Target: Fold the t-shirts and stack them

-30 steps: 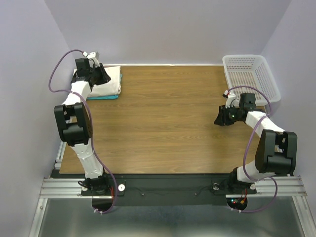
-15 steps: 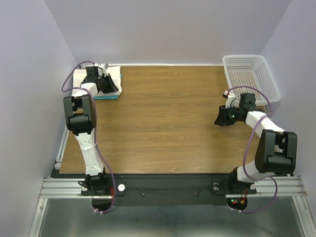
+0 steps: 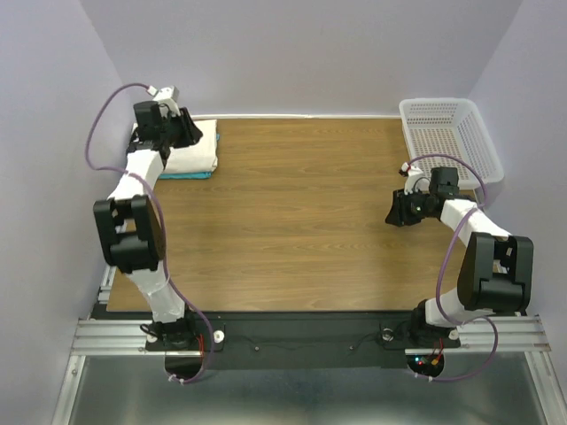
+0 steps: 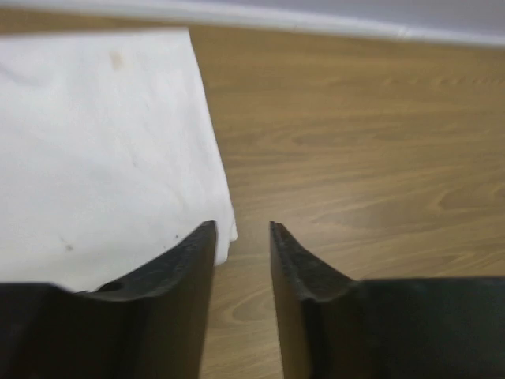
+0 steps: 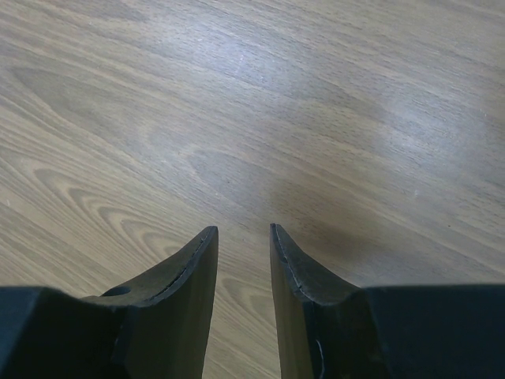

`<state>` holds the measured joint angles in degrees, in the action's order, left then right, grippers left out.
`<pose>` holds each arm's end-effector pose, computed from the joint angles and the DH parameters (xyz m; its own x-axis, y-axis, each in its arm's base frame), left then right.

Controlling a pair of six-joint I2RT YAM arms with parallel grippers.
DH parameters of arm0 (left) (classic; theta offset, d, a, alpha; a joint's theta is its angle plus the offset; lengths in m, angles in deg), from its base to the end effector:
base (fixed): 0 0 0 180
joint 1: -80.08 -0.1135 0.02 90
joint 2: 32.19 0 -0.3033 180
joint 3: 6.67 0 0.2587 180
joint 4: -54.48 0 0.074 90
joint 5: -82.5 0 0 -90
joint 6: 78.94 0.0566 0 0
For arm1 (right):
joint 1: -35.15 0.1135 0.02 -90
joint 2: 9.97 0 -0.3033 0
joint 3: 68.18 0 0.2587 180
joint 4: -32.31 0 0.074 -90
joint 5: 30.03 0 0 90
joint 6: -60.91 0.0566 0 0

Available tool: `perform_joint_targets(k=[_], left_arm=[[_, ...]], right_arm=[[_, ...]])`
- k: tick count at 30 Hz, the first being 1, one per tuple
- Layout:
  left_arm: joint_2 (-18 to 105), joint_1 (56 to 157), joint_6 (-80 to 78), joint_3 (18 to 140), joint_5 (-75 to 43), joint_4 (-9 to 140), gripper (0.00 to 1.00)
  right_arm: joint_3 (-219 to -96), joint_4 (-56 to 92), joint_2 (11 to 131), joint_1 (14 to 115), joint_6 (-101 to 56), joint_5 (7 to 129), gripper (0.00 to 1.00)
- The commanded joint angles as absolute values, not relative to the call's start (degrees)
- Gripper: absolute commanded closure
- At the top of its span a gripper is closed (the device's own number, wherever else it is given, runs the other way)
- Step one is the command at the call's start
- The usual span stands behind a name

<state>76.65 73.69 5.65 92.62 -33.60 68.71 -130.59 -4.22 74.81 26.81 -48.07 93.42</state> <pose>0.4870 0.0295 0.3073 -0.4272 -0.1330 -0.8943 0.2610 0.9288 -0.2629 0.2957 -0.0118 0.2133 -0.7489 -0.1645 -0.6420 -0.4275 0.8601 0.2783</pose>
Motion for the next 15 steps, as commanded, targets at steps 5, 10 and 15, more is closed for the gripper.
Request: perform_joint_targets(k=[5, 10, 15], left_arm=[[44.24, 73.58, 3.33, 73.15, -26.49, 53.59, 0.25], [30.06, 73.05, -0.44, 57.47, -22.62, 50.14, 0.01], [20.29, 72.52, -1.77, 46.12, -34.72, 49.44, 0.04]], right_arm=[[-133.71, -4.74, 67.14, 26.36, -51.15, 92.85, 0.60], [-141.25, -9.92, 61.32, 26.36, -53.26, 91.88, 0.55], [-142.07, -12.22, 54.83, 26.27, -51.51, 92.14, 0.37]])
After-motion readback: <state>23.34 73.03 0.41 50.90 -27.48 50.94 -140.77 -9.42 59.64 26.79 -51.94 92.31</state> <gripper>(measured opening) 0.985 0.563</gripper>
